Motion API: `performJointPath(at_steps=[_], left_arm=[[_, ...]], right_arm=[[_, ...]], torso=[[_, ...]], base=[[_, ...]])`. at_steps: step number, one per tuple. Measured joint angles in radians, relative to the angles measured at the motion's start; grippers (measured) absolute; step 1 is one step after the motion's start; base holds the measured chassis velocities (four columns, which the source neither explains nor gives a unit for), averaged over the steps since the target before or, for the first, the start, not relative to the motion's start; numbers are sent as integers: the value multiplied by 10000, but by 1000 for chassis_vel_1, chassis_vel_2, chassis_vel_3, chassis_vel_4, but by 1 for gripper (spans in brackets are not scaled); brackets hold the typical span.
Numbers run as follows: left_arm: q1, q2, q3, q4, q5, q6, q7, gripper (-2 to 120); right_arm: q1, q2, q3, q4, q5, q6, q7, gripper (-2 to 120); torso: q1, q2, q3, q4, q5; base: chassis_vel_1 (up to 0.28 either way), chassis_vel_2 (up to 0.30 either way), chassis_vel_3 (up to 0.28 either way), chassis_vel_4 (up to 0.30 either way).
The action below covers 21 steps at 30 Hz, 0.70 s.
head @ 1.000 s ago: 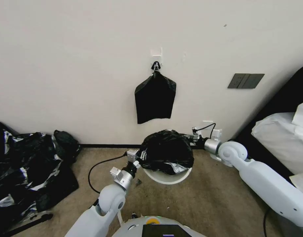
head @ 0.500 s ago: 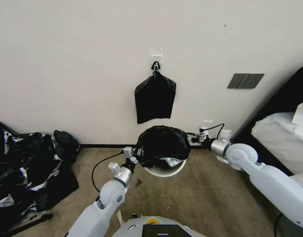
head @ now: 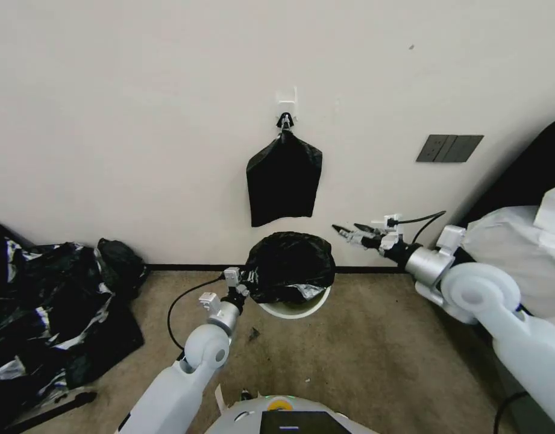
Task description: Place a trash bag onto the trash bin.
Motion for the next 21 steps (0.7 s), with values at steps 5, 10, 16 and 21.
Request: performJointPath(at_steps=[5, 10, 16, 21], left_arm=[[-170, 117, 33, 43, 1311, -324, -104, 3], [-174, 197, 39, -111, 1816, -439, -93, 3], [-109, 203, 45, -327, 1964, -468, -69, 3], [-93, 220, 78, -484, 2100, -473, -53, 3]], right_arm=[[55, -170, -1154, 909, -1163, -604, -719, 99], [7, -465, -1915, 885, -2962, -1094, -2172, 97], [120, -621, -2216, 794, -3649, -1342, -2487, 89], [206, -741, -2561, 828, -4020, -1494, -2325, 82]], torso=[[0, 0, 0, 8, -2], [0, 0, 0, 3, -1], [0, 0, 0, 4, 0], [0, -1, 0, 5, 0]], base=[[0, 0, 0, 0], [0, 0, 0, 0], [0, 0, 0, 0], [0, 0, 0, 0]])
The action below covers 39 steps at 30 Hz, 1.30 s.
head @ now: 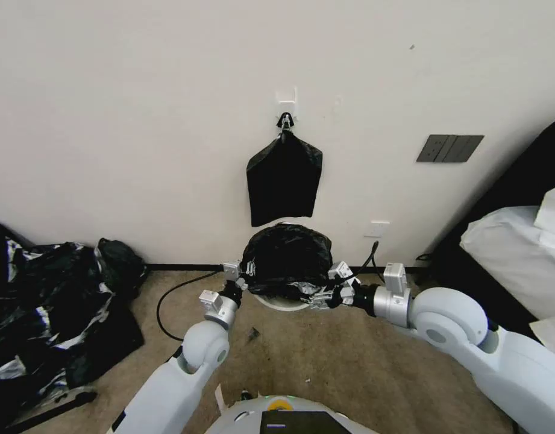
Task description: Place a trash bag onto the trash bin.
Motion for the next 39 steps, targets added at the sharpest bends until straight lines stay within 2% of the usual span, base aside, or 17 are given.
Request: performJointPath(at_steps=[3, 5, 6, 8, 9, 10, 15, 16, 19, 20, 22, 29, 34, 39], left_arm=[[6, -6, 31, -63, 39, 0, 5, 3], [20, -37, 62, -94, 100, -1, 10, 3], [20, -37, 62, -94, 100, -1, 10, 3], [40, -67, 72, -96, 120, -1, 13, 3], [40, -67, 72, -96, 120, -1, 13, 3], [41, -88, 72, -95, 120, -1, 13, 3], [13, -131, 68, -72, 76, 32, -3, 3], [13, -131, 68, -72, 76, 32, -3, 3], [11, -152, 22, -52, -155, 158, -21, 3], [11, -152, 22, -52, -155, 158, -21, 3], [0, -175, -18, -16, -416, 350, -167, 3], [-150, -241, -57, 70, -1054, 588, -582, 3], [-232, -240, -153, -20, -1871, 802, -847, 3], [-292, -206, -247, -213, -2908, 1045, -1170, 3]], right_arm=[[22, -18, -86, 18, -81, -111, 170, 76], [-1, -31, -124, 48, -209, -172, 349, 64], [-1, -31, -124, 48, -209, -172, 349, 64], [-44, -76, -122, 125, -276, -172, 411, 53], [-44, -76, -122, 125, -276, -172, 411, 53], [-68, -114, -111, 168, -292, -169, 420, 48], [-202, -287, -153, 272, -679, -17, 331, 30], [-202, -287, -153, 272, -679, -17, 331, 30], [-251, -352, -175, 445, -1083, 157, 122, 14], [-251, -352, -175, 445, -1083, 157, 122, 14], [-357, -432, -124, 667, -1185, 201, 35, 7], [-639, -524, -62, 894, -1113, 122, -15, 6], [-1070, -435, 8, 880, -993, 87, -19, 6], [-1607, -202, 55, 721, -1453, 418, -210, 6]], torso=[[0, 0, 0, -1, 1], [0, 0, 0, 0, 1], [0, 0, 0, 0, 1], [0, 0, 0, -1, 1], [0, 0, 0, -1, 1], [0, 0, 0, 0, 1], [0, 0, 1, -2, 0], [0, 0, 1, -2, 0], [0, 0, 1, 0, 0], [0, 0, 1, 0, 0], [0, 0, 0, 0, 1], [0, 0, 1, -1, 0], [0, 0, 0, 0, 0], [0, 0, 0, -1, 1]], base=[[0, 0, 0, 0], [0, 0, 0, 0], [0, 0, 0, 0], [0, 0, 0, 0], [0, 0, 0, 0], [0, 0, 0, 0], [0, 0, 0, 0], [0, 0, 0, 0], [0, 0, 0, 0], [0, 0, 0, 0], [0, 0, 0, 0], [0, 0, 0, 0], [0, 0, 0, 0], [0, 0, 0, 0]])
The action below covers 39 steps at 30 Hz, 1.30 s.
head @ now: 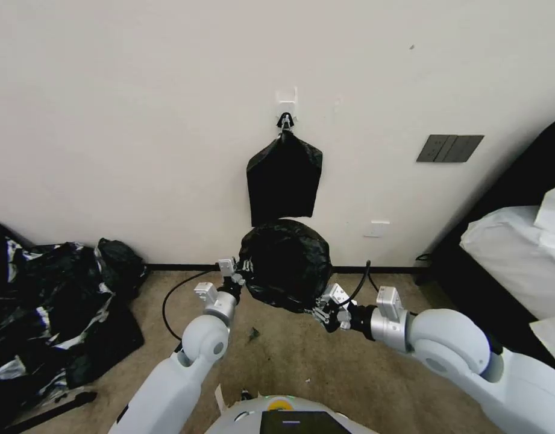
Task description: Place a trash bag onto the trash bin.
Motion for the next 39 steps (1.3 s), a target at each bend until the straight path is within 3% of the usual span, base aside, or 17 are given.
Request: performJointPath(at_steps=[3, 7, 19, 23, 28, 37, 39], left_arm=[[-51, 30, -28, -63, -423, 100, -149, 3], [-175, 70, -37, -183, -1003, 275, -366, 3], [-254, 77, -30, -272, -1482, 465, -471, 3], [-209, 63, 12, -409, -1661, 553, -533, 3], [-171, 76, 18, -494, -1768, 669, -754, 3], [-285, 50, -290, -332, -2486, 674, -1247, 3], [-357, 42, -331, -310, -2782, 674, -1484, 3]], right_arm=[[-163, 117, 2, -35, -352, 103, -168, 11], [-364, 319, -57, -289, -1036, 323, -419, 30], [-658, 503, -127, -645, -1955, 501, -468, 66], [-703, 716, -172, -1008, -2348, 569, -375, 88], [-853, 801, -21, -1179, -2538, 617, -64, 99], [-2283, 1575, 918, -845, 227, 564, 1191, 100], [-2392, 1936, 993, -876, 1636, 634, 1349, 100]], torso=[[0, 0, 0, 1, -1], [0, 0, 0, 0, 1], [0, 0, 0, 0, -1], [0, 0, 0, 0, 0], [0, 0, 0, 1, 0], [0, 0, 0, -1, -1], [0, 0, 0, 0, -2]], base=[[0, 0, 0, 0], [0, 0, 0, 0], [0, 0, 0, 0], [0, 0, 0, 0], [0, 0, 0, 0], [0, 0, 0, 0], [0, 0, 0, 0]])
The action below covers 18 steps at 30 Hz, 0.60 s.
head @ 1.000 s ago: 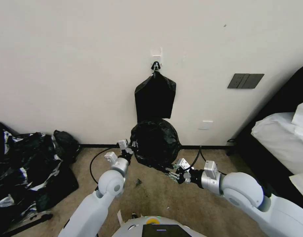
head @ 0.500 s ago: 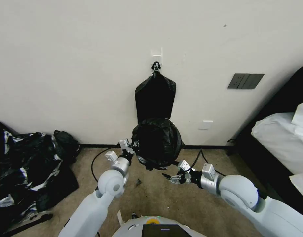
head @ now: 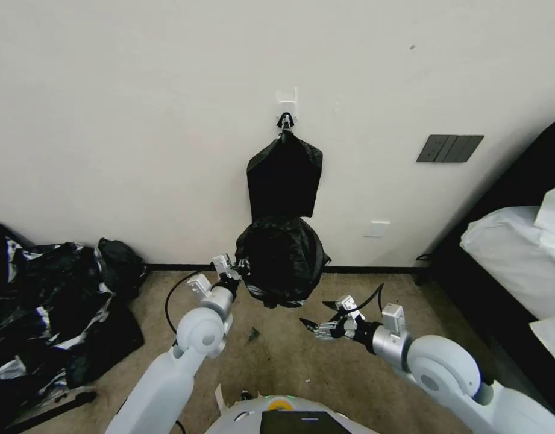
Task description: Place a trash bag onto the trash bin.
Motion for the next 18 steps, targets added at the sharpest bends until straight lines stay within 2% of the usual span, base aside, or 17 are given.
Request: performJointPath(at_steps=[2, 3, 6, 12, 15, 16, 18], left_arm=[[-77, 3, -15, 7, -167, 0, -195, 3], [-77, 3, -15, 7, -167, 0, -195, 3], [-131, 53, 17, -8, -173, -4, -209, 3], [-163, 102, 67, -85, -156, -26, -194, 3], [-143, 81, 73, -156, -150, -36, -157, 3], [-143, 81, 73, -156, -150, -36, -157, 3], [-119, 81, 82, -200, -145, -39, -97, 3]], right_arm=[[-104, 504, 69, 29, 2034, 108, 529, 100], [-104, 504, 69, 29, 2034, 108, 529, 100], [-152, 1143, 29, 357, 3744, 214, 1516, 100], [41, 1586, -144, 589, 5342, 225, 2390, 100], [195, 1854, -254, 515, 6473, 196, 3566, 100], [195, 1854, -254, 515, 6473, 196, 3566, 100], [298, 2010, -288, 388, 7040, 277, 4279, 100]], torso=[[0, 0, 0, 1, -1], [0, 0, 0, 1, -1], [0, 0, 0, -1, 0], [0, 0, 0, 1, -1], [0, 0, 0, 0, 0], [0, 0, 0, 0, 0], [0, 0, 0, 0, 1]], base=[[0, 0, 0, 0], [0, 0, 0, 0], [0, 0, 0, 0], [0, 0, 0, 0], [0, 0, 0, 0], [0, 0, 0, 0], [0, 0, 0, 0]])
